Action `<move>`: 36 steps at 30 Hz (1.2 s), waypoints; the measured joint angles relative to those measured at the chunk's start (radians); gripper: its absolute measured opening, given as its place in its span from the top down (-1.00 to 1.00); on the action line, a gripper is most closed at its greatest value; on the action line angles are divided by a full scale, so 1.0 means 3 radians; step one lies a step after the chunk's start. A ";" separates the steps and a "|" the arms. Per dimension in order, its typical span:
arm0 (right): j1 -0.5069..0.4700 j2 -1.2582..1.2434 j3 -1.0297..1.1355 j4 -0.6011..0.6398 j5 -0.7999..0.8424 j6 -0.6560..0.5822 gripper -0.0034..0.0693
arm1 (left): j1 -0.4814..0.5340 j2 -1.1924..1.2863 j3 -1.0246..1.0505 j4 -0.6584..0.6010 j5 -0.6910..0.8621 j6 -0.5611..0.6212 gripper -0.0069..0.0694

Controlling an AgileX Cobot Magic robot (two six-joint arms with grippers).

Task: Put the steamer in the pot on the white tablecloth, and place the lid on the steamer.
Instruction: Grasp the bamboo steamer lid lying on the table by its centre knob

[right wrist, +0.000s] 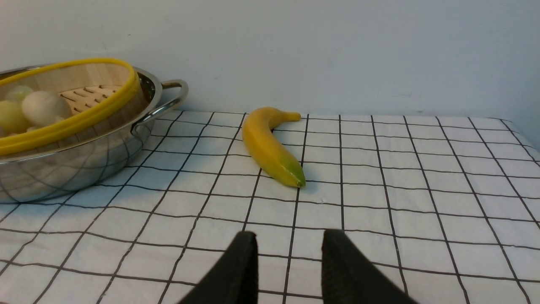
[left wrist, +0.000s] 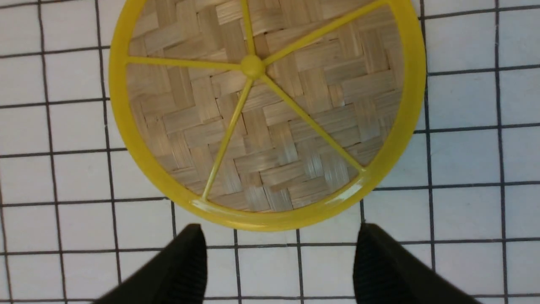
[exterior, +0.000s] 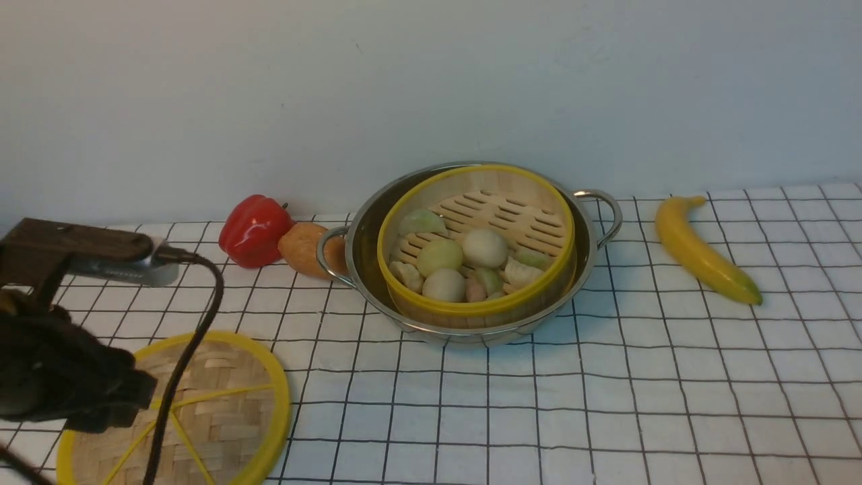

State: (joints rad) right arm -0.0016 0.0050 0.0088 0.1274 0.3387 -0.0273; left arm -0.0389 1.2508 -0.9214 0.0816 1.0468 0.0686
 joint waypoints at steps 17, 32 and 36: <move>0.0000 0.0000 0.0000 0.0000 0.0000 -0.0007 0.25 | 0.0000 0.1193 -0.0327 0.0221 -0.0532 0.0196 -0.31; 0.0000 0.0000 0.0000 0.0000 0.0000 -0.0008 0.25 | 0.0000 0.1641 -0.0331 0.0265 -0.0659 -0.0018 -0.31; 0.0000 0.0000 0.0000 0.0000 0.0000 -0.0008 0.25 | 0.0000 0.1645 -0.0331 0.0291 -0.0708 -0.0161 -0.31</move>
State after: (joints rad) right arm -0.0016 0.0050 0.0088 0.1274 0.3387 -0.0296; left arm -0.0389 1.7444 -1.0206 0.1690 0.8345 0.0204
